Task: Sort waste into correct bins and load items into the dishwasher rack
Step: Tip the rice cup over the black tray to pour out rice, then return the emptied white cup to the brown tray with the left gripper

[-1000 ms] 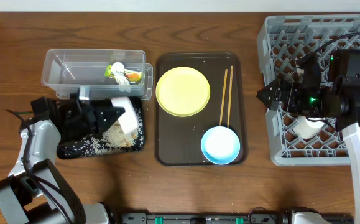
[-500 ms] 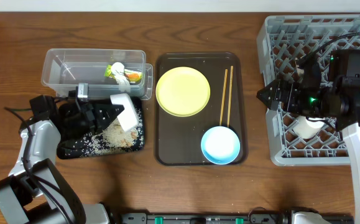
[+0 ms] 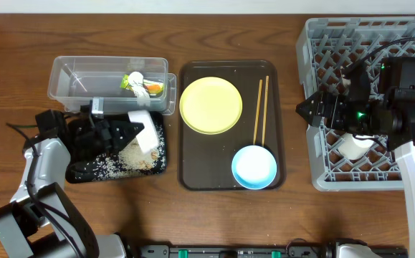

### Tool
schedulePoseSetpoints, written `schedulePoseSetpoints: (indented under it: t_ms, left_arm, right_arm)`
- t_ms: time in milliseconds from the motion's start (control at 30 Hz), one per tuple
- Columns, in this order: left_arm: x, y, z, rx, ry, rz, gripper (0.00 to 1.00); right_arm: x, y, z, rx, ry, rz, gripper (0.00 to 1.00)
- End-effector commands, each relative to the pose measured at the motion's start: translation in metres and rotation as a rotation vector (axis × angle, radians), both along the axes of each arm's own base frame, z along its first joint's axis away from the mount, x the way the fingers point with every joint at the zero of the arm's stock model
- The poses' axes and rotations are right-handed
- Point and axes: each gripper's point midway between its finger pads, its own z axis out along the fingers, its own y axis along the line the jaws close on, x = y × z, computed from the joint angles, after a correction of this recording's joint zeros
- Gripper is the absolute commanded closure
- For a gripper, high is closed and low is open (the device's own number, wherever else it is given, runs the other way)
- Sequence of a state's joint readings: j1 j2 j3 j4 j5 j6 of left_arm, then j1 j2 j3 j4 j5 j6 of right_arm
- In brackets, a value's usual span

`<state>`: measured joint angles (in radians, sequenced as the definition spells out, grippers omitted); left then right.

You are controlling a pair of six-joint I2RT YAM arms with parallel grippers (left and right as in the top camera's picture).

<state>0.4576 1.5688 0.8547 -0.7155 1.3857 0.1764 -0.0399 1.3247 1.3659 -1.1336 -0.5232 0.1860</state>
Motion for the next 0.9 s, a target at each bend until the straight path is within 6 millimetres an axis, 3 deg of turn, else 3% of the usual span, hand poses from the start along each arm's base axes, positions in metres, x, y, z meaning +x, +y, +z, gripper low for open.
schedulePoseSetpoints:
  t_ms: [0, 167, 333, 567, 733, 867]
  left_arm:
    - [-0.005, -0.007, -0.008, 0.010, 0.073, -0.014, 0.94]
    - [-0.010, -0.034, 0.015, 0.079, 0.032, -0.090, 0.94]
    - [-0.015, -0.060, 0.016, 0.428, 0.075, -0.098, 0.94]
    - [-0.035, -0.100, -0.028, 0.944, 0.078, -0.132, 0.94]
    - [-0.041, -0.143, -0.062, 1.091, 0.017, -0.223, 0.93]
    - [-0.043, -0.174, -0.080, 1.089, -0.009, -0.271, 0.93]
  right_arm:
    - [0.000, 0.007, 0.004, 0.004, -0.011, 0.023, 0.04]
    - [0.002, 0.007, 0.005, 0.003, -0.020, 0.023, 0.04]
    - [0.003, 0.005, 0.004, -0.007, -0.021, 0.018, 0.03]
    - [0.005, 0.002, 0.003, -0.026, -0.026, 0.007, 0.03]
    - [0.005, 0.002, 0.003, -0.016, -0.015, -0.010, 0.03]
    - [0.005, 0.002, 0.003, -0.014, -0.013, -0.013, 0.03]
